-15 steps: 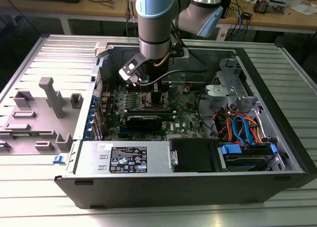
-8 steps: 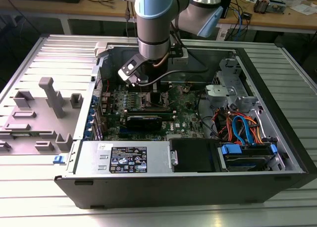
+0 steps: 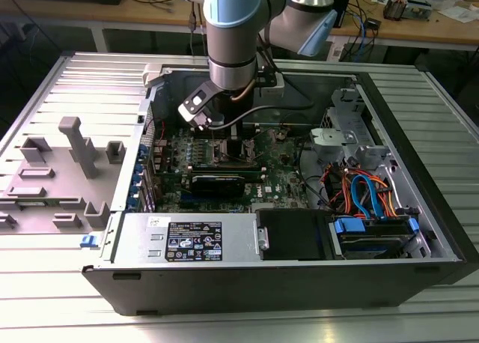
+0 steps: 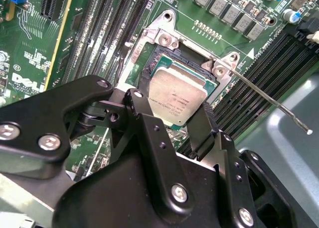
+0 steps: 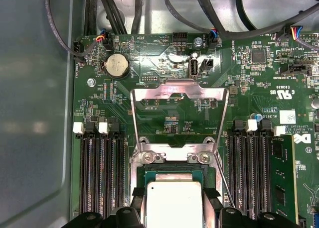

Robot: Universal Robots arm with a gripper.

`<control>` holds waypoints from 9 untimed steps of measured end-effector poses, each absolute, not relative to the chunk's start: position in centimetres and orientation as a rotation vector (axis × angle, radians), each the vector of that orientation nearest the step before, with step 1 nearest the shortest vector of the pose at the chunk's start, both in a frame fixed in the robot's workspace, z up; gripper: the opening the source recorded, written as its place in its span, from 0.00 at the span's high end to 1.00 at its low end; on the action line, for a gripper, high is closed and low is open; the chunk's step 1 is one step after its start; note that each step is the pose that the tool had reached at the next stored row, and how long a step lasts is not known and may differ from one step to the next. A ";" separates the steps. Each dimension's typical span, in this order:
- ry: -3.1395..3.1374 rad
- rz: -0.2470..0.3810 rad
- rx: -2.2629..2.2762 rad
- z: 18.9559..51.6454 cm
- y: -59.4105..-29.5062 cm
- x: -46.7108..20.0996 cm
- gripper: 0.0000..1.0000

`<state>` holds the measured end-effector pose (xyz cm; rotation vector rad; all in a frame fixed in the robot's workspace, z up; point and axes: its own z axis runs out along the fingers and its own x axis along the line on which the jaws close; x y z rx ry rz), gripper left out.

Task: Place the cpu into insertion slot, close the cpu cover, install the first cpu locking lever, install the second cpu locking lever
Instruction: 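Place the cpu into insertion slot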

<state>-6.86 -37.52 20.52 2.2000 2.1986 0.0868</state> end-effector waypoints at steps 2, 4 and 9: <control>2.197 0.087 2.202 20.5 -37.5 -6.9 0.46; 2.197 0.087 2.202 20.5 -37.5 -6.9 0.46; 2.197 0.087 2.202 20.5 -37.5 -6.9 0.46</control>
